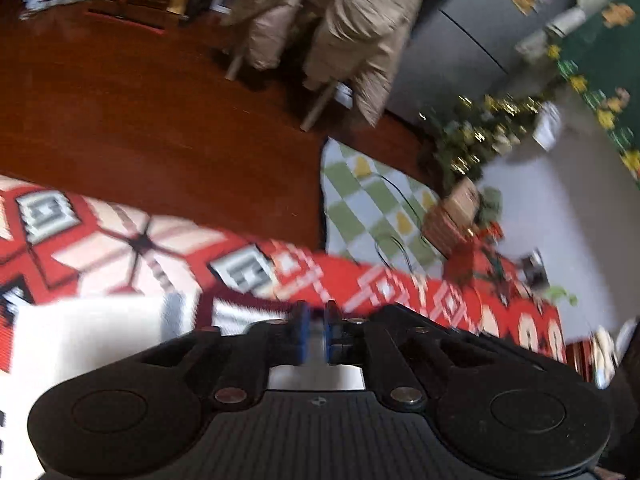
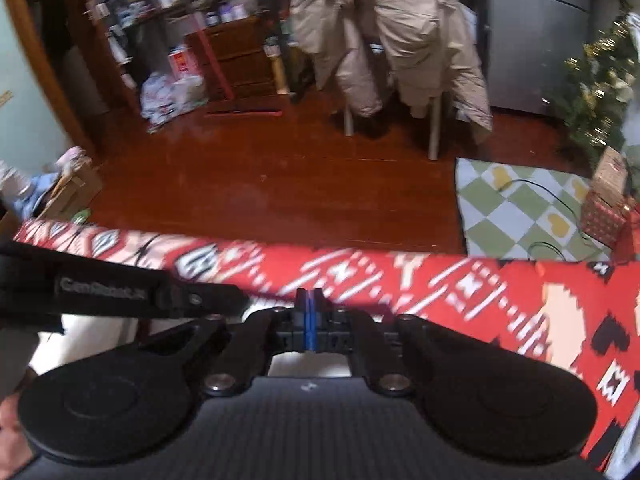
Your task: Fold clothes
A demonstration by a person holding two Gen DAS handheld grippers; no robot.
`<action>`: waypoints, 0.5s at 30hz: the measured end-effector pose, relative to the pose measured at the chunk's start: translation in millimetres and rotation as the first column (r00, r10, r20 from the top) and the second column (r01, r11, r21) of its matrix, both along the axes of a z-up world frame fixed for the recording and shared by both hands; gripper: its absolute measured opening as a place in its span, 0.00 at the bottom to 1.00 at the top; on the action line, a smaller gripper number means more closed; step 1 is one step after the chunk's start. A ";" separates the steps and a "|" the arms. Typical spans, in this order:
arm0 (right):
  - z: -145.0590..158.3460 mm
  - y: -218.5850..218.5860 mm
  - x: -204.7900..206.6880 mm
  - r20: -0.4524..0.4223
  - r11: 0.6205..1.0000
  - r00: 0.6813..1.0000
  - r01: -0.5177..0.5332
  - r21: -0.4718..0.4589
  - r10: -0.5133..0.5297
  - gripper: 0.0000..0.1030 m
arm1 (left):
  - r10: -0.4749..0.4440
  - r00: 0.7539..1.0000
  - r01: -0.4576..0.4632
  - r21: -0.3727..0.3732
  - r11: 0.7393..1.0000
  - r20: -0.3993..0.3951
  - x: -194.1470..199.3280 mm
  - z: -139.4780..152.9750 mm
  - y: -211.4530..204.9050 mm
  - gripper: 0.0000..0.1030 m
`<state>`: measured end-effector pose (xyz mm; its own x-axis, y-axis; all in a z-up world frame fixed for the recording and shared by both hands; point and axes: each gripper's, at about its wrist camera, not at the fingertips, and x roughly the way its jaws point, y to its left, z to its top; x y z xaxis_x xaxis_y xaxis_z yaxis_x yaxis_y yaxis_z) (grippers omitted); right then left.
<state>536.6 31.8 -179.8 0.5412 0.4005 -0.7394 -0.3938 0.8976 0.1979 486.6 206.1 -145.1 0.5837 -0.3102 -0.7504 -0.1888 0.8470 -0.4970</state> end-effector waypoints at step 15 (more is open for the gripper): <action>12.5 -136.0 -92.9 -0.061 0.998 0.998 -0.016 -0.061 0.012 0.02 | -0.182 0.983 0.184 0.133 0.974 -0.032 -94.7 8.0 19.0 0.11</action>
